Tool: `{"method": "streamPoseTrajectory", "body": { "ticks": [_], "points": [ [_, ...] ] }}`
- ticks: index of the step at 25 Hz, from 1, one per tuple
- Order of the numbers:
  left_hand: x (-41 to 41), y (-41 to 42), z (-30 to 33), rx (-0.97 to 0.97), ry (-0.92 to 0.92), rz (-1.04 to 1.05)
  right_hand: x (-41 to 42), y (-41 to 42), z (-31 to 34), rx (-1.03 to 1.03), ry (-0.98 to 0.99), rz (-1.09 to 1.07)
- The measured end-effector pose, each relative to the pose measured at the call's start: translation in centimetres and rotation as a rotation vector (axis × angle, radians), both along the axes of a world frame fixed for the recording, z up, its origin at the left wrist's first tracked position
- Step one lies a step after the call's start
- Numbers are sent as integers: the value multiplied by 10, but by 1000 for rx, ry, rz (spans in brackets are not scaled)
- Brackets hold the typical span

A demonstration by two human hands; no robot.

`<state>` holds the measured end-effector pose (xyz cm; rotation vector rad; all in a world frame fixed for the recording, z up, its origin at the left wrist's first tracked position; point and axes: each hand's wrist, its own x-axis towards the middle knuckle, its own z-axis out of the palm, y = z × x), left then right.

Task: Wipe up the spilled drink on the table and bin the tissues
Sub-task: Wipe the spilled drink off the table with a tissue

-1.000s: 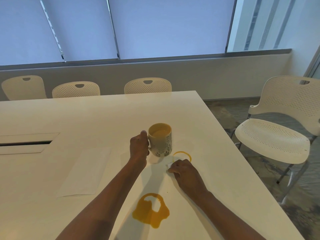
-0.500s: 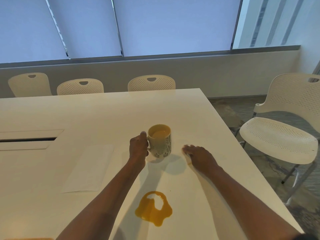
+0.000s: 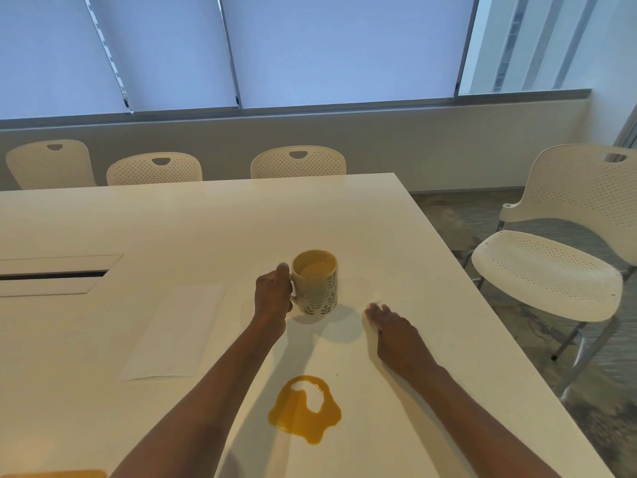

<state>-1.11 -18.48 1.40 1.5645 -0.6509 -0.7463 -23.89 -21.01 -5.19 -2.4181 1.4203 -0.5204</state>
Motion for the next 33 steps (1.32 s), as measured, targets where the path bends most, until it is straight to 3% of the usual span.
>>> {"method": "streamPoseTrajectory", "body": {
  "ticks": [6,9,15,25,33],
  "points": [
    [-4,-4,0,-24,15,-25,33,47,2,22,-80,157],
    [-5,-7,0,-28,16,-41,31,46,2,151,-247,185],
    [-13,-18,-2,-23,58,-88,-6,13,36,282,-651,-44],
    [-43,-54,-18,4,72,-203,-31,-34,53,440,-549,-23],
    [-52,-73,-32,25,97,-273,-38,-48,41,450,-509,-60]
  ]
}}
